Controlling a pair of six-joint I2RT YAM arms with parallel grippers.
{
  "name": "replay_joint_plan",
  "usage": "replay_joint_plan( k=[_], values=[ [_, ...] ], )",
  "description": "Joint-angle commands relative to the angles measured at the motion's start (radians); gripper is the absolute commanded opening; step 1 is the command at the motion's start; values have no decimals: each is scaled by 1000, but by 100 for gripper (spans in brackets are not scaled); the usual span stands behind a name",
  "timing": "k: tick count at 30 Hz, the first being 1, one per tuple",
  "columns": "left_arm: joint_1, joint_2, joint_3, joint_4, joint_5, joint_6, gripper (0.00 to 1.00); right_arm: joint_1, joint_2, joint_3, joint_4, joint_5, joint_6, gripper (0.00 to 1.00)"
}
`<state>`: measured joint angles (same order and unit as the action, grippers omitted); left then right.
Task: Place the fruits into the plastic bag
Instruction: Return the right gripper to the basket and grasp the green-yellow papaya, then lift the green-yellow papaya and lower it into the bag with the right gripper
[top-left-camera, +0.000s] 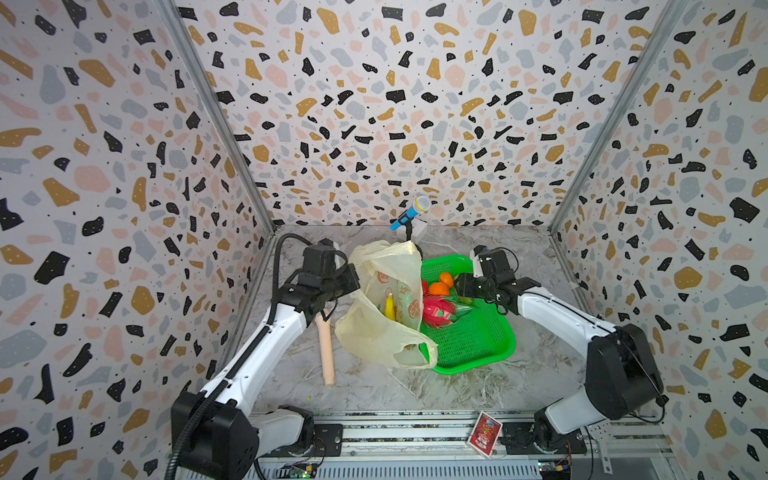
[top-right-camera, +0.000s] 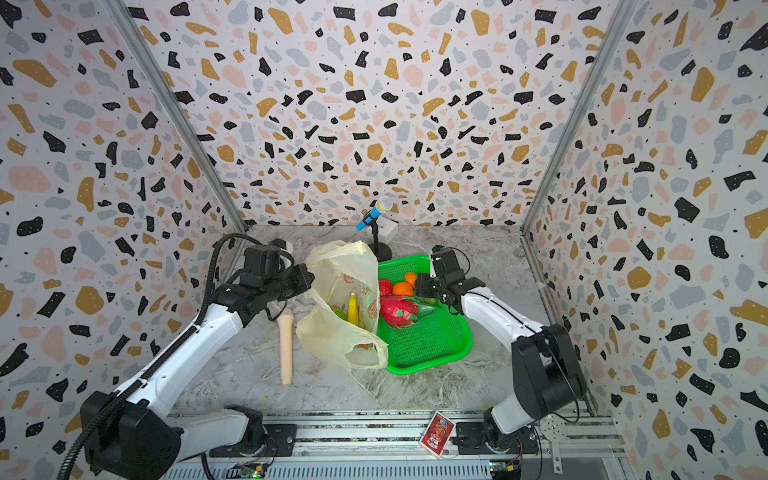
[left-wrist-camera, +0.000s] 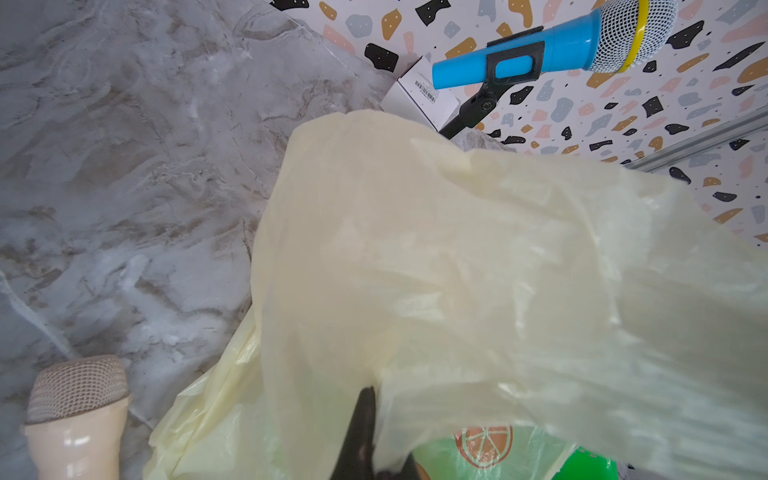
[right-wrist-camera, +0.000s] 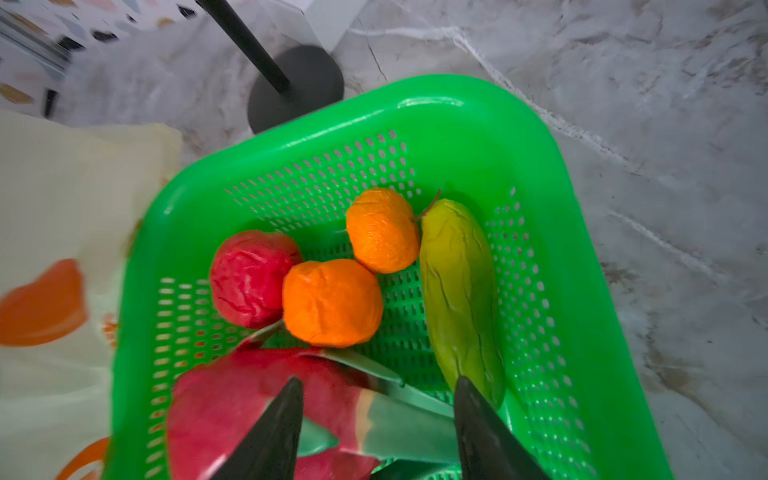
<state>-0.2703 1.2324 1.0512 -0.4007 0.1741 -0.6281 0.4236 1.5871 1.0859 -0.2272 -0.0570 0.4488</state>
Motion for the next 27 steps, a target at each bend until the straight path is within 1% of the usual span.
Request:
replay_joint_plan(
  k=[1, 4, 8, 11, 13, 15, 22, 25, 27],
  values=[
    [4, -14, -10, 27, 1, 6, 0, 0, 54, 81, -98, 76, -33, 53],
    [3, -15, -15, 28, 2, 7, 0, 4, 109, 116, -125, 115, -35, 52],
    [4, -13, -17, 32, 2, 10, 0, 24, 166, 131, -151, 198, -35, 51],
    [3, -12, -22, 35, 2, 10, 0, 56, 204, 130, -158, 256, -30, 52],
    [5, -8, -27, 36, 3, 10, 0, 72, 225, 125, -150, 273, -27, 51],
    [3, -5, -27, 34, 4, 8, 0, 78, 238, 116, -130, 263, -21, 51],
    [4, -7, -25, 30, -2, 11, 0, 67, 235, 90, -50, 239, -20, 42],
    [3, -5, -24, 31, -3, 10, 0, 48, 232, 92, -35, 207, -23, 34],
    [3, -4, -22, 28, -3, 8, 0, 40, 222, 84, -24, 185, -28, 27]
  ],
)
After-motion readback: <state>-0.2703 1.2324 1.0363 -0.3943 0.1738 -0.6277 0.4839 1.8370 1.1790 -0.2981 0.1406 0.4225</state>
